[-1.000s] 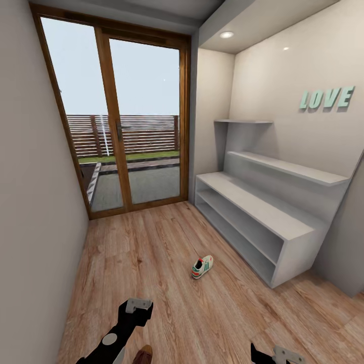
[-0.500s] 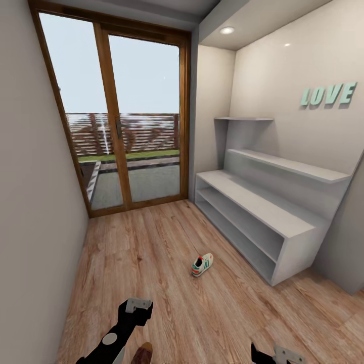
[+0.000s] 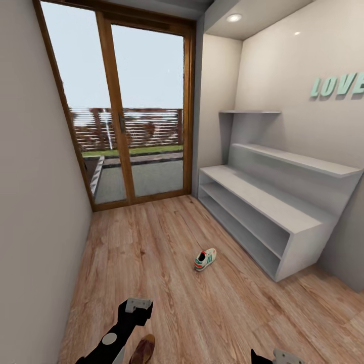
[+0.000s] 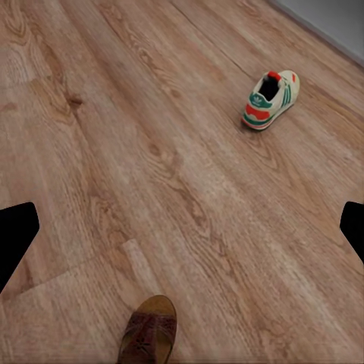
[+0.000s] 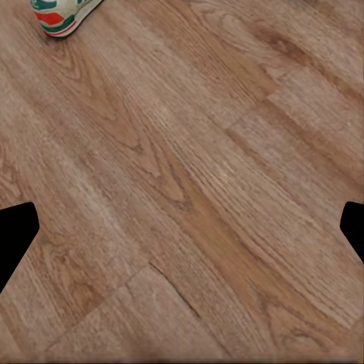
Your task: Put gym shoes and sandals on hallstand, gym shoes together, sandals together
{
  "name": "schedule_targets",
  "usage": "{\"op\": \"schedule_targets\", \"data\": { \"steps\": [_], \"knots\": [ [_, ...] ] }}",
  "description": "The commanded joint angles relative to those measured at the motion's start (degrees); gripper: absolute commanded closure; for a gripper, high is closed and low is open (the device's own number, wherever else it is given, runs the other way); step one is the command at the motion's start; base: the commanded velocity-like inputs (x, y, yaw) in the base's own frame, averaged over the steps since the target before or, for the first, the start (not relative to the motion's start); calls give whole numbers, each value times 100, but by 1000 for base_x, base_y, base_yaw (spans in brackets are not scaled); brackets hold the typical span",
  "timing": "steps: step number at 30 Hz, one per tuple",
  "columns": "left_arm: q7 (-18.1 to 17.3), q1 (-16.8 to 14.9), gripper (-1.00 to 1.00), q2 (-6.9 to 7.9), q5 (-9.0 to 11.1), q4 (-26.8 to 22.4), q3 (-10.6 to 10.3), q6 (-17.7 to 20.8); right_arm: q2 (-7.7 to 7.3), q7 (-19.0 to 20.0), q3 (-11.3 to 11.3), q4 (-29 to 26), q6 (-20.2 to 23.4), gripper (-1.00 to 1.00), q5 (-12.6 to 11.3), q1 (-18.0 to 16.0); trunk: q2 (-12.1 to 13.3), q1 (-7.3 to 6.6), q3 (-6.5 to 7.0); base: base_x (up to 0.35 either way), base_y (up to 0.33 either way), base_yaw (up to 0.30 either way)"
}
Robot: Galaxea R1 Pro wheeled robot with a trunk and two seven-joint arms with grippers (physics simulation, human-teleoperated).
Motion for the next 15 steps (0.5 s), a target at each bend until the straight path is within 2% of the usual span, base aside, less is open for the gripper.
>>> {"op": "schedule_targets", "data": {
  "steps": [1, 15],
  "knots": [
    [-7, -3, -100, 3, 31, 5, -16, -19, 5, -14, -5, -11, 33, -100, -46, -1, -45, 22, -34, 0, 0, 21],
    [-6, -2, -100, 6, 31, 5, -16, -19, 18, -24, -13, -11, 107, -100, -11, -4, -606, 330, -417, 0, 0, 4]
  ]
}}
